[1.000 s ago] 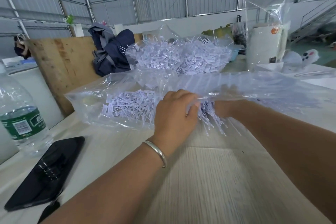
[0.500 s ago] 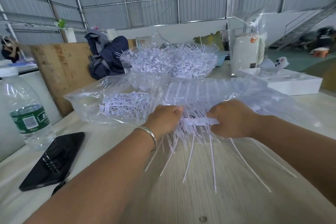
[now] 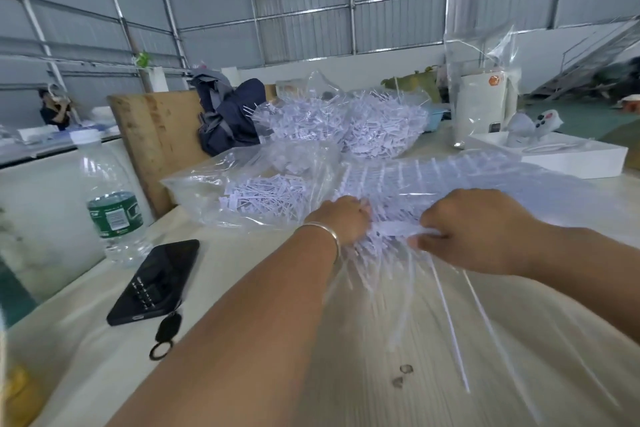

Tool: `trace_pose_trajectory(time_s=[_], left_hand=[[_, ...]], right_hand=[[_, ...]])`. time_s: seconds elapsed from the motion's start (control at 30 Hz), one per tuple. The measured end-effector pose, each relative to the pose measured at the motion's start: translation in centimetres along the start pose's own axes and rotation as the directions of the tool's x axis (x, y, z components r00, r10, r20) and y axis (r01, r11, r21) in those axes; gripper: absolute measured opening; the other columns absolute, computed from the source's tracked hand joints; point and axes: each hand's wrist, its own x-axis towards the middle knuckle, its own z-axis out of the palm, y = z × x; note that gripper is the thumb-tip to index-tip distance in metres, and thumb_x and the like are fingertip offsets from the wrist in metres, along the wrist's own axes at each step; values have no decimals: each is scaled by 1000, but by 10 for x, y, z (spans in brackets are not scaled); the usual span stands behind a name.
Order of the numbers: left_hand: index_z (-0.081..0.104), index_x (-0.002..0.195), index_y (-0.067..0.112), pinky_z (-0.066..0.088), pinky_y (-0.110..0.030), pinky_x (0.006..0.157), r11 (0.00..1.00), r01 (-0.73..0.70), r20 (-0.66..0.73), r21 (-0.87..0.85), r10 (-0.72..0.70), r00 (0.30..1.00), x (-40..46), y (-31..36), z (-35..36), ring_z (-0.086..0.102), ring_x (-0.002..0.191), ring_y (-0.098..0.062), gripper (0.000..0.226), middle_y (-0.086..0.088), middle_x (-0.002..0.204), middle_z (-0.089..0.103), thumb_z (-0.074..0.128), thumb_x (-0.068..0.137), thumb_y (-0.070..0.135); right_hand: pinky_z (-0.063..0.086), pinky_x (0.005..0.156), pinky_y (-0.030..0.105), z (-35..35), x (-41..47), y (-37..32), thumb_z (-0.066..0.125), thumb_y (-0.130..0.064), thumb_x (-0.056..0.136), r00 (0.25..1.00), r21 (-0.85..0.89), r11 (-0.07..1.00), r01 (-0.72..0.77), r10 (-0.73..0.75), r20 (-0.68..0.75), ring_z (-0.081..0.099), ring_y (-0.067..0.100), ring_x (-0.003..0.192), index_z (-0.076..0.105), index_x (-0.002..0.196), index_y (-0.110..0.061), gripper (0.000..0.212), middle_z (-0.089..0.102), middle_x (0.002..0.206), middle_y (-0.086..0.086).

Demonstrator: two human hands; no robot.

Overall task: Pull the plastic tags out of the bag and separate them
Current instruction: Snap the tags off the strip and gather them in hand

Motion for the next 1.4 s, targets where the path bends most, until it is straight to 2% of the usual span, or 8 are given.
trace_pose_trajectory(time_s=[0.23, 0.43, 0.73, 0.93, 1.03, 1.13, 1.23, 1.4], left_hand=[[20, 153, 31, 21, -50, 117, 990, -56, 70, 127, 47, 996, -10, -11, -16, 18, 147, -28, 50, 5, 163, 12, 28, 104, 31], [37, 144, 30, 36, -47, 105, 997, -21, -25, 73, 23, 999, -7, -20, -12, 41, 133, -34, 43, -4, 150, 41, 31, 102, 28], [31, 150, 24, 32, -49, 112, 985, 10, -30, 170, -5, 1000, 6, -25, -7, 35, 138, -34, 46, -4, 157, 29, 29, 104, 25], [56, 131, 17, 45, -42, 100, 995, -41, -172, -89, 25, 985, 8, -29, -8, 56, 116, -32, 42, -12, 129, 59, 33, 102, 37], [67, 116, 21, 49, -40, 92, 980, -163, -399, -115, 105, 911, 0, -40, -12, 58, 110, -29, 27, -9, 117, 65, 48, 98, 24], [64, 122, 19, 42, -38, 101, 954, -286, -552, -93, 190, 812, -14, -33, -16, 47, 123, -22, 31, -2, 124, 62, 54, 94, 13], [71, 104, 27, 45, -32, 95, 859, -484, -592, -170, 303, 747, -33, -15, -22, 54, 109, -9, 26, 11, 108, 66, 56, 91, 9], [73, 95, 42, 45, -23, 84, 831, -556, -251, -14, 535, 806, -63, -2, -20, 56, 92, 4, 20, 17, 101, 64, 56, 93, 31]], right_hand=[[41, 63, 28, 9, 4, 6, 35, -64, 89, 983, 87, 981, -171, 165, 76, 47, 5, 63, 41, 58, -21, 54, 48, 67, -4], [30, 52, 29, 10, 4, 13, 32, -75, 68, 960, 294, 914, -280, 257, 113, 36, 14, 38, 41, 36, -21, 64, 30, 33, -2], [37, 55, 33, -27, -43, -20, 32, -68, 70, 959, 228, 934, -276, 284, -1, 44, 12, 50, 37, 47, -17, 57, 41, 49, -4], [23, 53, 30, -27, -40, -2, 45, -74, 75, 924, 372, 849, -374, 310, 223, 26, 9, 32, 21, 47, -19, 66, 20, 32, -6], [35, 53, 28, -11, -37, 2, 46, -71, 78, 910, 343, 853, -394, 309, 277, 37, 9, 29, 33, 44, -19, 64, 36, 32, -7], [44, 62, 29, 7, -33, -3, 49, -45, 91, 914, 370, 854, -365, 254, 316, 58, 16, 57, 48, 61, -16, 42, 58, 61, 0], [41, 65, 32, 22, -33, -16, 49, -26, 91, 947, 437, 847, -302, 216, 236, 56, 19, 73, 49, 64, -19, 28, 55, 71, -1], [29, 53, 18, 14, -40, -35, 61, -27, 88, 997, 640, 766, 52, -1, -80, 44, 5, 50, 49, 50, -30, 40, 46, 47, -10]])
